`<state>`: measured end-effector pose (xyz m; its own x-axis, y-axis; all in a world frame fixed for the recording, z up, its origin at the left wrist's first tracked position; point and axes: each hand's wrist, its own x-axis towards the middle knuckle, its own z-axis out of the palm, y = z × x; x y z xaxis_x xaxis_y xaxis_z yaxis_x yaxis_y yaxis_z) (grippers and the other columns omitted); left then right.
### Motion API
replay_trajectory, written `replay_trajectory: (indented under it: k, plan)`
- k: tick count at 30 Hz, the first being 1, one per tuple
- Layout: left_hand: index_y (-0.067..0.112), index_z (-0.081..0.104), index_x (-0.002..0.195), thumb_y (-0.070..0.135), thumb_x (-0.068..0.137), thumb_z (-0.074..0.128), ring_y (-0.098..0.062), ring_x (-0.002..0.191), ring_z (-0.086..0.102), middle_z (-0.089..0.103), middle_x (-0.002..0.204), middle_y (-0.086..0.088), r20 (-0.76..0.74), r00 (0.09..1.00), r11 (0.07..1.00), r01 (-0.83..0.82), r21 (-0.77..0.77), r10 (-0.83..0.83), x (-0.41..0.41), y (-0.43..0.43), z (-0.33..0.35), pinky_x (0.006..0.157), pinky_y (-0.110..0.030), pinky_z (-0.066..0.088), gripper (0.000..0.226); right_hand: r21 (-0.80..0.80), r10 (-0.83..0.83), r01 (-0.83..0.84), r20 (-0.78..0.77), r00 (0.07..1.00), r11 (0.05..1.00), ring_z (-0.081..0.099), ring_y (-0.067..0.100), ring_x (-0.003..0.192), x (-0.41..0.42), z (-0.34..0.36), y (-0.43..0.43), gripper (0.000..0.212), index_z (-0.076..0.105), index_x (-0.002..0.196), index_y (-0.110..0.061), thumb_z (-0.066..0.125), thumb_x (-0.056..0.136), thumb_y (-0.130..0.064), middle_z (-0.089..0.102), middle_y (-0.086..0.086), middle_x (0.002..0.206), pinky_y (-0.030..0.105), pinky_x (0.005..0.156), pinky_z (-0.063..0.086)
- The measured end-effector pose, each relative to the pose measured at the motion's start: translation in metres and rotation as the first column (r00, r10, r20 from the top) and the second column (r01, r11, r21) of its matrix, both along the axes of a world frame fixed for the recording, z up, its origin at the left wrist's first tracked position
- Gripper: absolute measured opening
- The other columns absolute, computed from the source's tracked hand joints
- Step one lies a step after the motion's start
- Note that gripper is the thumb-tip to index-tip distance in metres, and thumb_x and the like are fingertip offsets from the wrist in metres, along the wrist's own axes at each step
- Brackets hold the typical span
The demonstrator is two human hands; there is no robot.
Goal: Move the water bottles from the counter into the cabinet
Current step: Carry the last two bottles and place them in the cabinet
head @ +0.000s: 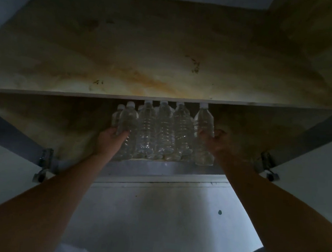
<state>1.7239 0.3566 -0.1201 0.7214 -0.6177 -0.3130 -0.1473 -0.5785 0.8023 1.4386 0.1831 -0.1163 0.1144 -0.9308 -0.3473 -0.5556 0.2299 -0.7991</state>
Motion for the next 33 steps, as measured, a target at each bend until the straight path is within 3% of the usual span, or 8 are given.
replay_trajectory:
  k: [5,9,13,15,18,22,26,33]
  plan:
    - [0.021,0.067,0.129,0.038,0.09,0.072,-0.028,0.108,0.063,0.064,0.116,-0.003,0.02,0.991,0.991,0.134,0.003,-0.134,0.006,0.011,-0.005,0.09,-0.033,0.049,0.042,0.033,-0.049,0.05,-0.01,0.999,0.998,0.064,0.031,0.113,-0.002,-0.022,-0.015,0.06,0.061,0.13,-0.011,0.073,0.084,-0.047,0.066,0.011,0.124,0.04,0.095,0.054]
    - [0.022,0.066,0.129,0.027,0.094,0.07,-0.022,0.107,0.062,0.062,0.111,0.004,0.052,0.987,0.987,0.155,-0.04,-0.153,0.002,0.011,-0.007,0.088,-0.028,0.044,0.036,0.034,-0.079,0.079,-0.017,0.997,0.996,0.062,0.032,0.115,-0.001,-0.036,-0.018,0.056,0.056,0.132,-0.004,0.072,0.09,-0.037,0.063,0.01,0.123,0.031,0.084,0.047]
    - [0.018,0.063,0.113,0.027,0.088,0.077,-0.019,0.103,0.058,0.062,0.108,0.001,0.019,0.998,0.997,0.054,-0.056,-0.053,0.003,0.013,-0.014,0.083,-0.025,0.037,0.03,0.033,-0.026,0.028,-0.074,0.997,0.999,0.066,0.028,0.092,-0.004,-0.046,-0.019,0.051,0.06,0.125,0.002,0.079,0.085,-0.023,0.068,0.018,0.119,0.027,0.064,0.052]
    - [0.015,0.062,0.116,0.037,0.084,0.081,-0.023,0.106,0.062,0.065,0.113,-0.004,-0.012,0.999,0.999,0.044,-0.018,-0.044,0.006,0.012,-0.017,0.082,-0.028,0.041,0.043,0.025,0.083,-0.08,-0.11,0.99,0.996,0.064,0.018,0.08,-0.01,-0.049,-0.019,0.048,0.063,0.122,-0.001,0.081,0.084,-0.023,0.07,0.015,0.114,0.021,0.058,0.045]
    - [0.019,0.059,0.127,0.046,0.079,0.082,-0.025,0.108,0.064,0.065,0.124,-0.005,-0.067,0.997,0.999,0.027,0.025,-0.025,0.016,0.007,-0.022,0.083,-0.031,0.046,0.06,-0.011,0.238,-0.245,-0.186,0.953,0.97,0.065,0.025,0.104,-0.019,-0.053,-0.016,0.054,0.06,0.13,-0.009,0.08,0.084,-0.028,0.067,0.008,0.121,0.026,0.081,0.046]
    - [0.021,0.059,0.128,0.043,0.081,0.081,-0.025,0.107,0.061,0.059,0.123,-0.002,-0.085,0.996,0.999,0.006,0.039,-0.002,0.019,0.004,-0.022,0.082,-0.033,0.045,0.057,-0.024,0.288,-0.294,-0.142,0.947,0.955,0.059,0.031,0.123,-0.022,-0.054,-0.012,0.06,0.053,0.141,-0.017,0.077,0.087,-0.028,0.062,0.009,0.134,0.029,0.092,0.043]
    - [0.007,0.065,0.12,0.025,0.086,0.078,-0.017,0.083,0.066,0.073,0.109,-0.01,-0.109,0.994,0.998,-0.004,-0.057,-0.002,0.018,-0.003,-0.022,0.067,-0.029,0.047,0.04,-0.043,0.312,-0.323,-0.16,0.936,0.946,0.06,0.029,0.12,-0.026,-0.05,-0.009,0.056,0.058,0.135,-0.015,0.08,0.085,-0.024,0.064,0.009,0.132,0.031,0.091,0.046]
    - [0.007,0.061,0.124,0.03,0.089,0.077,-0.013,0.083,0.067,0.073,0.109,-0.008,-0.062,0.998,0.994,0.001,-0.11,-0.008,0.008,-0.006,-0.028,0.061,-0.019,0.045,0.044,-0.098,0.203,-0.231,-0.235,0.951,0.968,0.064,0.035,0.112,-0.024,-0.057,-0.011,0.046,0.063,0.122,-0.006,0.08,0.085,-0.026,0.069,0.015,0.12,0.044,0.095,0.052]
